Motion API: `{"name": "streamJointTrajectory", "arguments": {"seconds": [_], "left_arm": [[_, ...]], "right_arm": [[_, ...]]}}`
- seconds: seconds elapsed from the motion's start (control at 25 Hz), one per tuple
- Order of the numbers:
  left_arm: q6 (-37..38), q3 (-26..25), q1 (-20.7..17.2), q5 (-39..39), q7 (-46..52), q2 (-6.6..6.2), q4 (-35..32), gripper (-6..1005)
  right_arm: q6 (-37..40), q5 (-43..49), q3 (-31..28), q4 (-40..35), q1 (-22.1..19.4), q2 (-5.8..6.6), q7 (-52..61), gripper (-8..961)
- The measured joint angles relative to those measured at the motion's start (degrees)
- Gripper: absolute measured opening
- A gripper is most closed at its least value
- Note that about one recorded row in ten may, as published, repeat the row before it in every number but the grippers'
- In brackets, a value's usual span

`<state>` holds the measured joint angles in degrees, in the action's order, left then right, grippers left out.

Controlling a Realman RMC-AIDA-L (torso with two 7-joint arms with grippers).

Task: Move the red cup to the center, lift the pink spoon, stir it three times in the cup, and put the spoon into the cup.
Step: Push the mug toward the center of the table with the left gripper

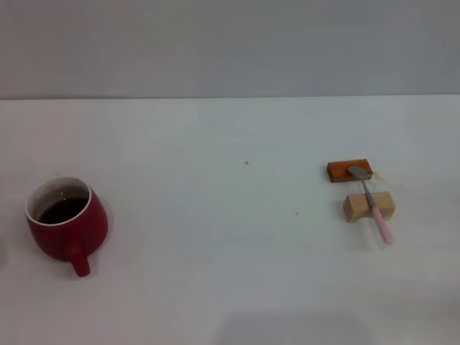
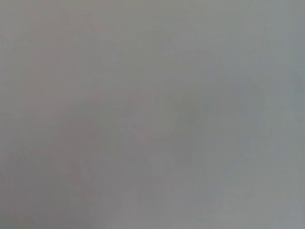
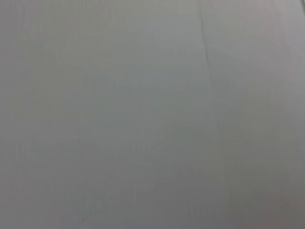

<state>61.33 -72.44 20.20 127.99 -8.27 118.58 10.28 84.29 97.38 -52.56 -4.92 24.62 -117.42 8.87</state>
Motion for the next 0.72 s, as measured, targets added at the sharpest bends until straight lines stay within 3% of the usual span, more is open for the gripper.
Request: {"name": "streamJointTrajectory", "arguments": {"seconds": [0.16, 0.72], "left_arm": [[0.00, 4.51, -1.40, -0.01, -6.29, 0.07, -0.02, 803], [-0.26, 4.87, -3.41, -0.02, -6.15, 0.07, 0.13, 766]], "right_arm": [[-0.17, 0.00, 0.00, 0.00, 0.10, 0.00, 0.00, 713], [-1.55, 0.06, 0.44, 0.00, 1.17, 0.32, -0.07, 714]]}}
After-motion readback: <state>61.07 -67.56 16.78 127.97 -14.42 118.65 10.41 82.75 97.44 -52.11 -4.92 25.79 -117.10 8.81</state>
